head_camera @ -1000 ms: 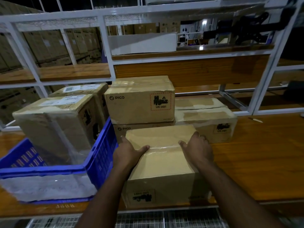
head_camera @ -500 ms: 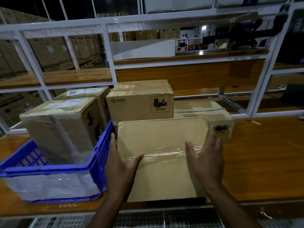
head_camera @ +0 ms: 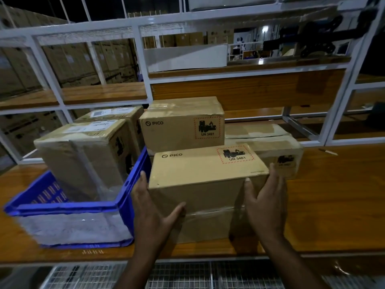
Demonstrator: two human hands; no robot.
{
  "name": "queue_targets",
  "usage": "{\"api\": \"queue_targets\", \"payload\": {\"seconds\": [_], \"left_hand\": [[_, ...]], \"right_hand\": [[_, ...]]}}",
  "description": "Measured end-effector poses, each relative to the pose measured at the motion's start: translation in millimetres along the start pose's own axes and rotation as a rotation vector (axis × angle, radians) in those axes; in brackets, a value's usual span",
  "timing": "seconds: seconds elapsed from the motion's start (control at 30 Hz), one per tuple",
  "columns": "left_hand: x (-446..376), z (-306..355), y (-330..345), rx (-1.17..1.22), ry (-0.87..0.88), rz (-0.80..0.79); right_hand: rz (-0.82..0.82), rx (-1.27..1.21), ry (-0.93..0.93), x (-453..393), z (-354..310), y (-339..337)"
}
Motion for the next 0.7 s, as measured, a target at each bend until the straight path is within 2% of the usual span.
{"api": "queue_targets", "payload": {"seconds": [0.07, 0.17, 0.23, 0.47, 0.57, 0.7], "left_hand": [[-11.2, 23.4, -1.7, -0.048, 0.153, 0.018], [-22.3, 42.3, 17.9, -0.209, 0.304, -0.124], [-23.1, 42.9, 31.4, -0.333, 0.338, -0.218], [-27.6, 47.5, 34.4, -0.43, 0.298, -0.286], [-32.8, 61.6, 43.3, -0.46, 0.315, -0.403], [-36.3, 85.5, 68.4, -0.367, 0.348, -0.541]], "right_hand": [[0.046, 0.057, -0.18, -4.2, -21.9, -2.2], [0.006, 0.118, -0.381, -6.3, -49.1, 9.6], [-0.036, 0.147, -0.416, -6.6, -53.6, 19.7], [-0.009, 0.142, -0.41, -17.4, -66.3, 19.3], [-0.122, 0.15, -0.425, -14.8, -85.9, 29.8], [-0.273, 0.116, -0.558, 4.2, -125.5, 59.1]]}}
Point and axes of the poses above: each hand's wrist, its own x-axis away from the middle knuckle, its own y-axis out of the palm, z = x × y, the point moved 9 cm from there along -x, towards the middle knuckle, and after that the axes turned 9 degrees about z, right-handed, at the moved point
